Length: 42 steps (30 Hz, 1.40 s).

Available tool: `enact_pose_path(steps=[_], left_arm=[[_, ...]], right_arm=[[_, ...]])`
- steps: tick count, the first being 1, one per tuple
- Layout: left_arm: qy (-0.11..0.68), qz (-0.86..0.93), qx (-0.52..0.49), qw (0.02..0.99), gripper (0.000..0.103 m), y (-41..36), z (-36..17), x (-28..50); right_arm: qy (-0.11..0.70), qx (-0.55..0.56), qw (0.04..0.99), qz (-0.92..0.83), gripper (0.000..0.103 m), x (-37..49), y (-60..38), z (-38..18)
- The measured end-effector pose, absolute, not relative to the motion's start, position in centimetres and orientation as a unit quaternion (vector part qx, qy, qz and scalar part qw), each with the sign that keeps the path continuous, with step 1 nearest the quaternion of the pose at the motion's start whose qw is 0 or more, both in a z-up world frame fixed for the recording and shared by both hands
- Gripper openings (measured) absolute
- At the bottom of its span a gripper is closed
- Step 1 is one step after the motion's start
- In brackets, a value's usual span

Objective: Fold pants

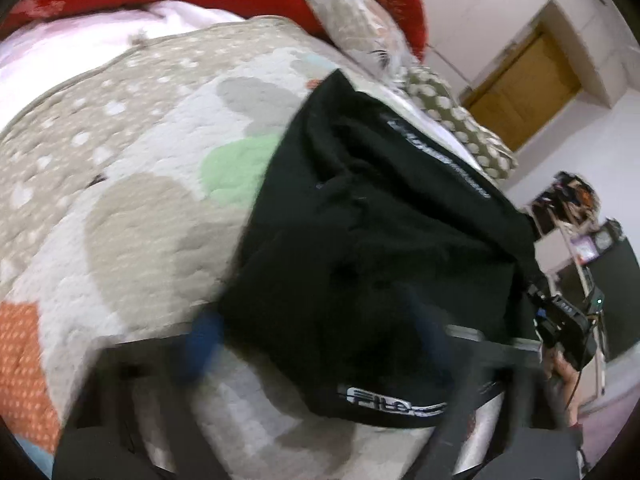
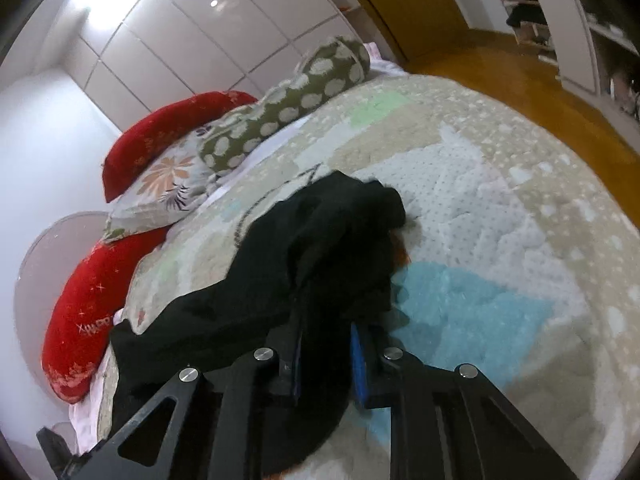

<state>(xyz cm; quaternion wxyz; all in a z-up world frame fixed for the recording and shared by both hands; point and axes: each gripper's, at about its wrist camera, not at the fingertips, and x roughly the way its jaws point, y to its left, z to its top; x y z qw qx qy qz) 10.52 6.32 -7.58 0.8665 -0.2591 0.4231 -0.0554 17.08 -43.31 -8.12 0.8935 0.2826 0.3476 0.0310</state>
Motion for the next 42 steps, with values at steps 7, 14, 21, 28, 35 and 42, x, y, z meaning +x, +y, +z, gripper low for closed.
enact_pose_path(steps=[7,14,21,28,35,42], left_arm=[[0.413,-0.074,-0.267,0.867,0.026,8.0,-6.1,8.5],[0.397,-0.062,-0.24,0.884,0.026,10.2,-3.1,3.5],[0.445,-0.036,-0.267,0.854,0.029,11.9,-7.4,1.9],[0.441,-0.013,-0.232,0.867,0.029,10.8,-6.9,1.7],[0.442,-0.024,-0.243,0.863,0.032,11.6,-7.3,2.0],[0.438,-0.026,-0.236,0.867,0.033,11.5,-7.5,2.1]], right_arm=[[0.318,0.265,0.907,0.072,0.017,8.6,-42.3,-4.4],[0.34,0.237,0.905,0.096,0.017,0.5,-40.6,-2.7],[0.411,0.242,0.879,-0.006,0.036,-3.7,-43.1,-6.8],[0.371,0.305,0.866,0.138,0.06,-3.6,-39.9,-4.1],[0.412,0.404,0.805,0.141,0.064,4.5,-36.7,-9.6],[0.357,0.332,0.863,0.132,0.015,13.3,-36.3,-4.9]])
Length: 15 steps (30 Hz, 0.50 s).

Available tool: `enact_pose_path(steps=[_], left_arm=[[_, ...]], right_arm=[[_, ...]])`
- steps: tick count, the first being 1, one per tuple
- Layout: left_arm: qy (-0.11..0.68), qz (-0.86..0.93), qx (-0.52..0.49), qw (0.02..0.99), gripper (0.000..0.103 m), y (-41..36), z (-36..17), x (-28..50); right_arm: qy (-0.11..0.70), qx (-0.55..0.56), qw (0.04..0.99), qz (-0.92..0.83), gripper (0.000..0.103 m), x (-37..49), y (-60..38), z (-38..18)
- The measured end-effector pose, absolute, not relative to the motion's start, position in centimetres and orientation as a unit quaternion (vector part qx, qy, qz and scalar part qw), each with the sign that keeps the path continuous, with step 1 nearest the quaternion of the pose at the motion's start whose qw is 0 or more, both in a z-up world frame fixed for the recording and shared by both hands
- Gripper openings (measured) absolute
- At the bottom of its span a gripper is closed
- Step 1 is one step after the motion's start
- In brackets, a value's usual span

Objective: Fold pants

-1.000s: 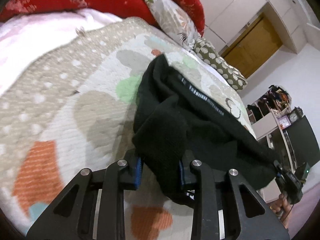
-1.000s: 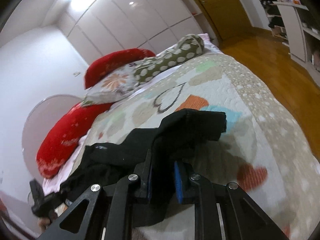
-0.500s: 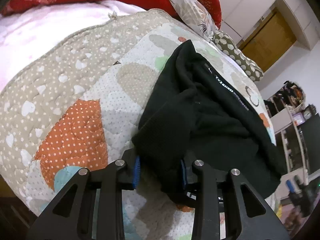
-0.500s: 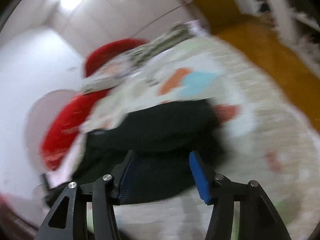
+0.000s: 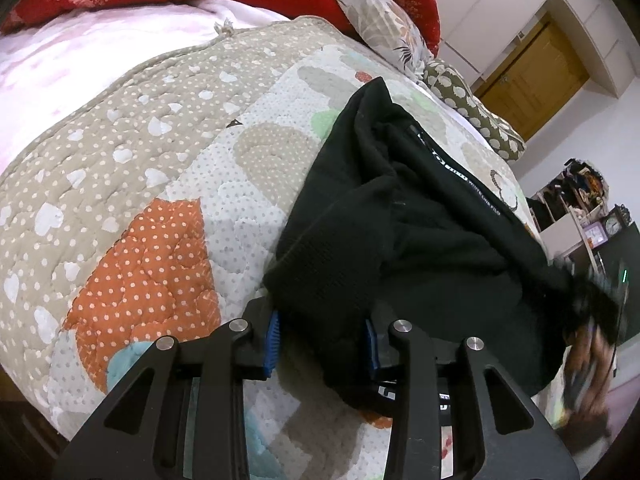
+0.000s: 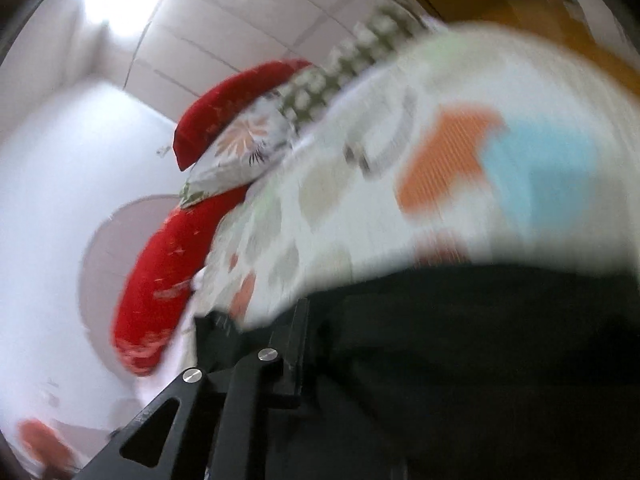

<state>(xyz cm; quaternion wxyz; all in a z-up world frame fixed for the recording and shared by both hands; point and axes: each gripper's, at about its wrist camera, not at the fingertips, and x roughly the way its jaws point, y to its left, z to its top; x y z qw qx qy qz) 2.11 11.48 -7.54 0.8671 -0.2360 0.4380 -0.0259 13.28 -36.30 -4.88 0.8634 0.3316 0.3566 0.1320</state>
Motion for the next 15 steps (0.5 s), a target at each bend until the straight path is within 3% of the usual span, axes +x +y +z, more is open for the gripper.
enact_pose_path(steps=[5,6,8,15], left_arm=[[0.439,-0.019,-0.224,0.87,0.033,11.0,-7.4,2.3],[0.44,-0.017,-0.22,0.87,0.033,11.0,-7.4,2.4],[0.44,-0.015,-0.217,0.871,0.034,10.8,-7.4,2.4],[0.436,-0.019,-0.225,0.871,0.04,11.0,-7.5,2.1]], right_arm=[[0.287,0.291,0.907,0.097,0.018,21.9,-36.4,0.4],[0.301,0.297,0.901,0.097,0.044,23.4,-36.8,0.5],[0.392,0.309,0.862,0.087,0.071,25.6,-36.9,-0.5],[0.414,0.225,0.878,0.081,0.071,13.5,-41.0,-2.0]])
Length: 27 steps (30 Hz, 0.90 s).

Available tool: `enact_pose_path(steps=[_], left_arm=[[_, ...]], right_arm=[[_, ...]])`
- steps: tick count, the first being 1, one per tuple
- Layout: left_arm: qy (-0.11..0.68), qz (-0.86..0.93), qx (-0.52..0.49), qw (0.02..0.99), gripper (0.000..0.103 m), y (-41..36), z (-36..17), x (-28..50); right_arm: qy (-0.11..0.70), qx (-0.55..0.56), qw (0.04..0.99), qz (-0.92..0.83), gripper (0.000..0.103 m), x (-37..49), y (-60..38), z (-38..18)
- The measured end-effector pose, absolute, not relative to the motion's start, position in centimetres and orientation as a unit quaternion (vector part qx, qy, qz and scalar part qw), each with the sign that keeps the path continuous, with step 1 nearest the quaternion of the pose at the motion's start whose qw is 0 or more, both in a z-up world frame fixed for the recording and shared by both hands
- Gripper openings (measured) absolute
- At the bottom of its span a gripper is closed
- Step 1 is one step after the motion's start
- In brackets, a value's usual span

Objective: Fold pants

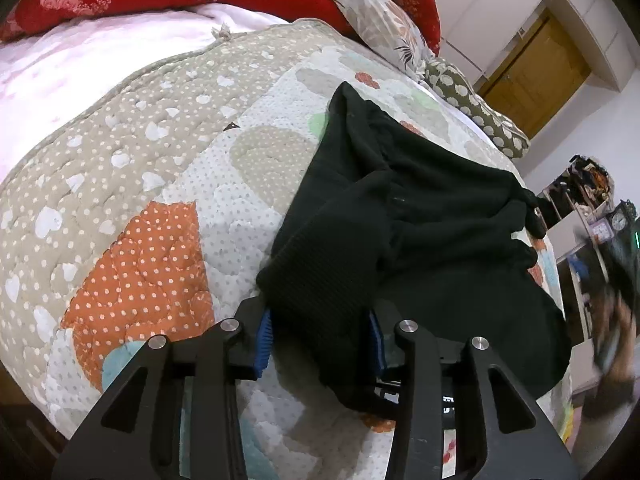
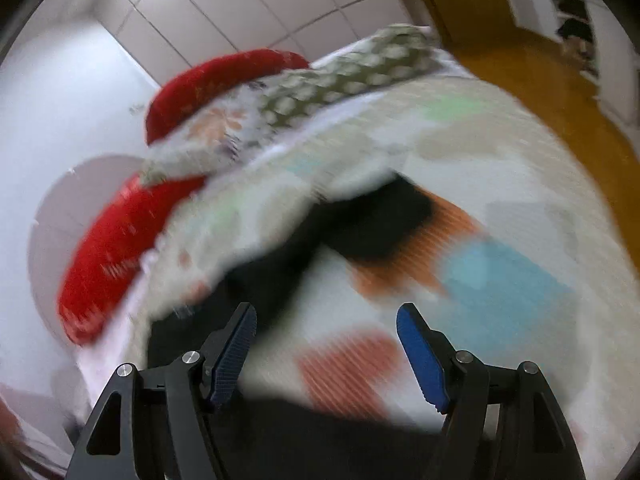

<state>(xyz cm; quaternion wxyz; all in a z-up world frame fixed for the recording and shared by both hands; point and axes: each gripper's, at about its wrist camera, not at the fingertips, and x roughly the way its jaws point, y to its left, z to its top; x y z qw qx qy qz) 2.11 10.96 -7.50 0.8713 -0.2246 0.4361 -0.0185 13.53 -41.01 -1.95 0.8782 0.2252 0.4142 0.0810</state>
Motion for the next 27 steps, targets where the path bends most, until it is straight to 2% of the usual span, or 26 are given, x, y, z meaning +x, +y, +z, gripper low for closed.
enact_pose_path(steps=[4,6,8,9,10,11,12,14,16,21,27], left_arm=[[0.435,-0.019,-0.23,0.871,0.047,10.7,-7.5,2.1],[0.433,-0.015,-0.221,0.874,0.054,10.1,-7.4,2.1],[0.43,-0.006,-0.21,0.878,0.057,9.4,-7.3,2.1],[0.431,-0.002,-0.203,0.879,0.057,9.1,-7.3,2.2],[0.432,0.001,-0.195,0.88,0.057,8.8,-7.3,2.2],[0.434,0.003,-0.187,0.881,0.057,8.6,-7.2,2.2],[0.438,0.002,-0.184,0.88,0.057,8.6,-7.1,2.2],[0.442,-0.005,-0.191,0.876,0.056,8.8,-6.8,2.1],[0.443,-0.013,-0.199,0.874,0.049,9.1,-6.4,1.8],[0.442,-0.017,-0.206,0.873,0.049,9.6,-6.3,1.1],[0.454,0.006,-0.207,0.866,0.049,9.9,-6.8,1.0]], right_arm=[[0.419,0.188,0.888,-0.017,0.072,3.6,-45.7,-4.0],[0.422,0.229,0.877,-0.023,0.072,0.3,-47.3,-6.3],[0.43,0.269,0.862,0.007,0.073,-0.9,-47.6,-8.6],[0.406,0.256,0.877,0.005,0.073,-1.4,-47.2,-8.7],[0.396,0.244,0.885,0.015,0.068,-1.3,-46.6,-8.5],[0.396,0.242,0.885,0.038,0.04,-1.0,-45.9,-8.4],[0.4,0.24,0.883,0.052,0.023,-0.7,-45.2,-8.3],[0.402,0.197,0.892,0.063,0.018,-0.5,-43.3,-7.5],[0.404,0.148,0.901,0.059,0.016,-0.7,-42.0,-6.4],[0.377,0.13,0.916,0.035,0.015,-3.8,-42.1,-3.9],[0.456,0.105,0.884,-0.012,0.015,-2.2,-42.3,-8.3]])
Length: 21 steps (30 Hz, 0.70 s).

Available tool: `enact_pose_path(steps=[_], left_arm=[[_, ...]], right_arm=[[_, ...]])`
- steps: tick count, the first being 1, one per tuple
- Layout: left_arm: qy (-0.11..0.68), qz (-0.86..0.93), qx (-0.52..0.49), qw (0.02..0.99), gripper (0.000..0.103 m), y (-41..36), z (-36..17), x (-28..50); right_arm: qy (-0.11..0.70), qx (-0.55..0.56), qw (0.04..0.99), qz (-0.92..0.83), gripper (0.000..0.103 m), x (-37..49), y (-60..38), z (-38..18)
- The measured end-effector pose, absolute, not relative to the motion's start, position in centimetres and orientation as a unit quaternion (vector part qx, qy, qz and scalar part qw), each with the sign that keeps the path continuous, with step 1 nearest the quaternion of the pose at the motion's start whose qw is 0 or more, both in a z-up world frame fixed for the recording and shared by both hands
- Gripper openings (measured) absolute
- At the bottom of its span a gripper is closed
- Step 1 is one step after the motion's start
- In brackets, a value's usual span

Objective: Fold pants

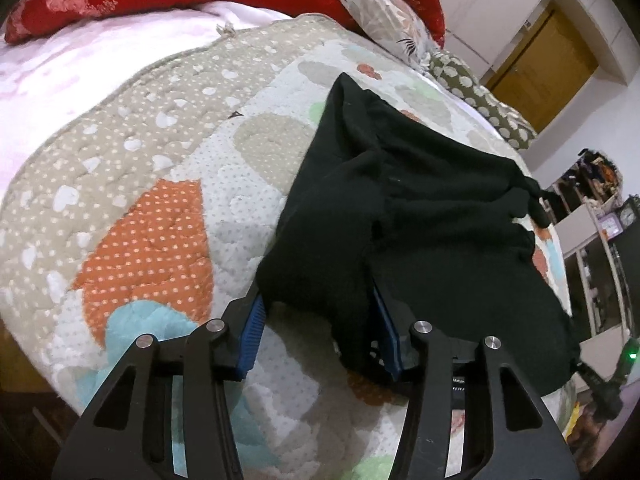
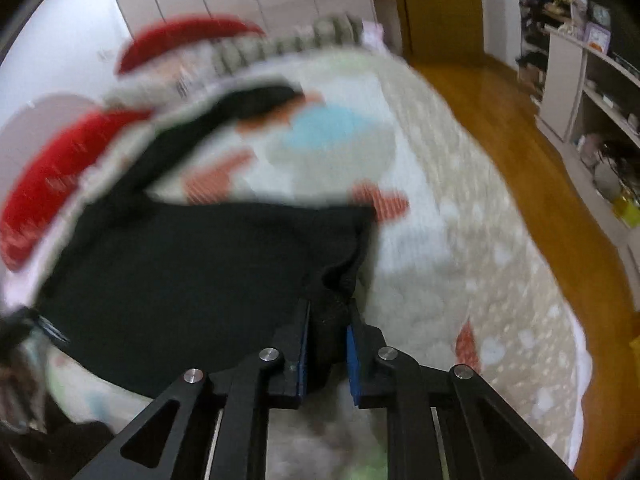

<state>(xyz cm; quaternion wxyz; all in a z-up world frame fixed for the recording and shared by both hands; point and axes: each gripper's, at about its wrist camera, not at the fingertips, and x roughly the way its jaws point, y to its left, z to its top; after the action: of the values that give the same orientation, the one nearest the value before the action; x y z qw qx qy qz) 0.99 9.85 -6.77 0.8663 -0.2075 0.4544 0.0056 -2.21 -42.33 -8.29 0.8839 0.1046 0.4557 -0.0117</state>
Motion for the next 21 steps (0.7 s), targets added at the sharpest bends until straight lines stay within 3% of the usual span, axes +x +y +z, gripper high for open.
enact_pose_path(steps=[3,6,10,18,21], left_arm=[[0.45,0.036,-0.202,0.869,0.049,10.6,-5.6,0.4],[0.432,0.042,-0.21,0.876,0.049,11.0,-4.2,-0.1],[0.412,0.033,-0.198,0.889,0.049,10.0,-3.0,-0.6],[0.442,0.034,-0.158,0.882,0.053,8.4,-6.1,1.1],[0.452,0.029,-0.16,0.877,0.053,9.1,-6.3,1.6]], right_arm=[[0.437,0.115,0.892,-0.029,0.036,-2.8,-42.7,-6.6],[0.392,0.103,0.914,-0.033,0.047,-3.3,-41.8,-3.4],[0.386,0.12,0.913,0.061,0.048,-1.3,-38.0,-2.6],[0.465,0.099,0.862,0.178,0.048,3.4,-29.3,-9.4],[0.464,0.076,0.865,0.176,0.048,3.7,-28.5,-9.1]])
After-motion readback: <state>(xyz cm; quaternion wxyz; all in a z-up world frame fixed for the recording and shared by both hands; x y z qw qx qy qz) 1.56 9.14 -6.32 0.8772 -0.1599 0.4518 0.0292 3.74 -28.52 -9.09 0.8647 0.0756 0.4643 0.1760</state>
